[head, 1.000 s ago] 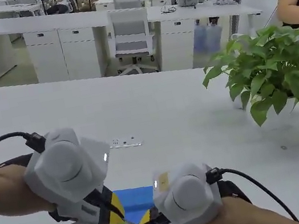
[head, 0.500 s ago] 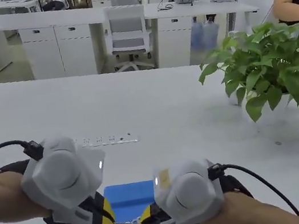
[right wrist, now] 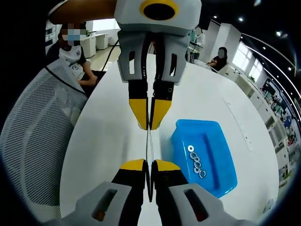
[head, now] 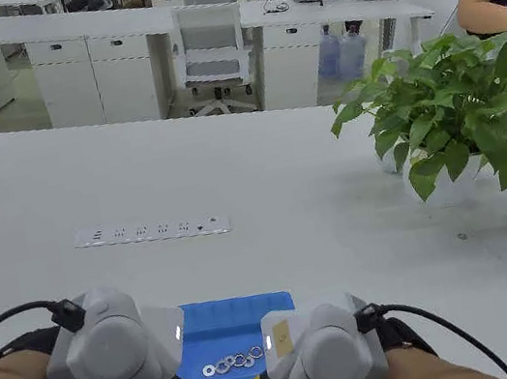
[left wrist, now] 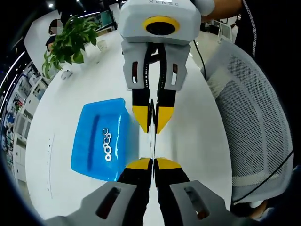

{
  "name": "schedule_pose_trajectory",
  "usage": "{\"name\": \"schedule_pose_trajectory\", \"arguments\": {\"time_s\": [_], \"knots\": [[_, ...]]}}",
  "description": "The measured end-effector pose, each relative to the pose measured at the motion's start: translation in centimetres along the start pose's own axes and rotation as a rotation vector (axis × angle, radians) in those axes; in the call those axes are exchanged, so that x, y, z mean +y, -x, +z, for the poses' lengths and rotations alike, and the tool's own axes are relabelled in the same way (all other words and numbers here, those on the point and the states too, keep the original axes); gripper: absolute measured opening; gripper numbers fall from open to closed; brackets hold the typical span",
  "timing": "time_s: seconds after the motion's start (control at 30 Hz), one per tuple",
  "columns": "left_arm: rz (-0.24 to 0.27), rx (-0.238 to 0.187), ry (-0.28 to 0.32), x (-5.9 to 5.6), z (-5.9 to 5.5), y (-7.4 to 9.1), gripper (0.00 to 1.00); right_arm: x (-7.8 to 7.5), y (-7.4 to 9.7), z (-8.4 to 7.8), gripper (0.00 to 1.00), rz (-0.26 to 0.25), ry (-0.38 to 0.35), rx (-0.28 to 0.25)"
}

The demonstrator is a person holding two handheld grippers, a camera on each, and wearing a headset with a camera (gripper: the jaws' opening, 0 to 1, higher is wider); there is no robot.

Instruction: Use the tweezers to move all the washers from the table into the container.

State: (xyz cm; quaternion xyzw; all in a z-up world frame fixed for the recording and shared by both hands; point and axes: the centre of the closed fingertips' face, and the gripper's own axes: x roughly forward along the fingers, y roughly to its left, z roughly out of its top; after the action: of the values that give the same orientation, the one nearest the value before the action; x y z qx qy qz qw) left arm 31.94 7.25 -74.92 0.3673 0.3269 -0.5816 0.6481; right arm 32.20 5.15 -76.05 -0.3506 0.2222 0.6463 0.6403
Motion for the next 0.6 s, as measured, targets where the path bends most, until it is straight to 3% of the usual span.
{"name": "schedule_pose_trajectory", "arguments": {"time_s": [0.4, 0.6], "knots": [[-0.004, -0.005, 0.026, -1.0, -0.9, -2.6, 0.06, 1.3, -1.6, -2.2, 0.08, 0.015, -0.006, 0.043], [-0.006, -0.005, 0.04, -0.8, -1.1, -3.6, 0.06, 1.2, -2.5, -3.5, 0.09, 0.024, -0.005, 0.076]]}}
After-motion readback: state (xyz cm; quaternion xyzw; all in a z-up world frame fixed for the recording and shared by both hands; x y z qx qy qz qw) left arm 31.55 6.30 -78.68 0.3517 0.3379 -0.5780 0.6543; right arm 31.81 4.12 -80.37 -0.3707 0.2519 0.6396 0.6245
